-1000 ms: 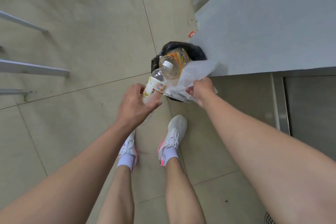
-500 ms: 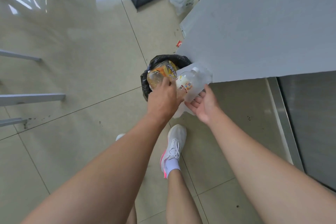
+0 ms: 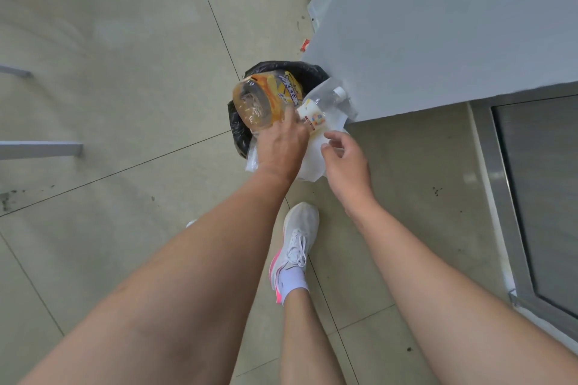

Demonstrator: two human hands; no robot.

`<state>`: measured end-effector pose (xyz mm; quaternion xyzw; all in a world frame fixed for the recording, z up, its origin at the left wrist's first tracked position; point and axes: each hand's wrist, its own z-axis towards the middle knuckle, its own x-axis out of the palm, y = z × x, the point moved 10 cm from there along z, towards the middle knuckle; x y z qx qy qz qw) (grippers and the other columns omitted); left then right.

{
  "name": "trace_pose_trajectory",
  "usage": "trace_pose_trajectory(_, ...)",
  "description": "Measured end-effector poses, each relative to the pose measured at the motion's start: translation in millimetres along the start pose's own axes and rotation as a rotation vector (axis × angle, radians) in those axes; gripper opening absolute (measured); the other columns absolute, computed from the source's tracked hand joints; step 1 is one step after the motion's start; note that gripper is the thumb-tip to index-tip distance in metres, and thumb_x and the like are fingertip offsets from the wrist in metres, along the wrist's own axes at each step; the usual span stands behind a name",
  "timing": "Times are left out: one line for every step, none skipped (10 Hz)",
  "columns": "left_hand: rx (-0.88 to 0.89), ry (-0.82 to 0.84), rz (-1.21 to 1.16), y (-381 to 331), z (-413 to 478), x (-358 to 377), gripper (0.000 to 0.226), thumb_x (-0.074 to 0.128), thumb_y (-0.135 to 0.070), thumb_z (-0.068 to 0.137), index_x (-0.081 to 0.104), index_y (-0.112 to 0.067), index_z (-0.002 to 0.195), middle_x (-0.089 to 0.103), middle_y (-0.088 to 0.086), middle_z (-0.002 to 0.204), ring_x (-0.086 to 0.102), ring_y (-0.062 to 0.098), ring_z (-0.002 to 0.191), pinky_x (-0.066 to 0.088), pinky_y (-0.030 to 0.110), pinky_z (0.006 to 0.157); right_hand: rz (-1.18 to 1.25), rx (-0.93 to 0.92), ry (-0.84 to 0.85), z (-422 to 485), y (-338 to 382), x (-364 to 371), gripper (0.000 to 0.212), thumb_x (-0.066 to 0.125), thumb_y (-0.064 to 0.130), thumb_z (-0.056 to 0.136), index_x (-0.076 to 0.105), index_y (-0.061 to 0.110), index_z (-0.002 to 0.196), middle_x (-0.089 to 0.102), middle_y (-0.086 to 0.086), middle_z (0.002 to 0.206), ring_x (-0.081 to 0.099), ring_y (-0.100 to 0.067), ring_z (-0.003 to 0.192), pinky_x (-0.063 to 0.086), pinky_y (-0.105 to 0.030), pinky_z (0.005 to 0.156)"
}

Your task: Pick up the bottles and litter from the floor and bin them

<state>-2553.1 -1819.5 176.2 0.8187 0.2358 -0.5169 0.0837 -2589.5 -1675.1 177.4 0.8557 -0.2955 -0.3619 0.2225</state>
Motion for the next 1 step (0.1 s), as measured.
trace_pose_trajectory(-0.021, 0.03, -0.077, -3.1, 3.4, 4.4, 0.027, 0.063, -0.006, 0.091, 0.067, -0.004, 0.118, 0.066, 0.013, 0.112, 0.073, 0.032, 0.079, 0.038, 0.033, 0.051, -0.07, -0.026, -0.001, -4.4, 4.9, 3.1, 0.033, 0.053, 0.023, 0.099, 0.063, 0.026, 0.131, 0.061, 0.003, 0.131, 0.058, -0.009, 0.117, 0.048, -0.028, 0.097)
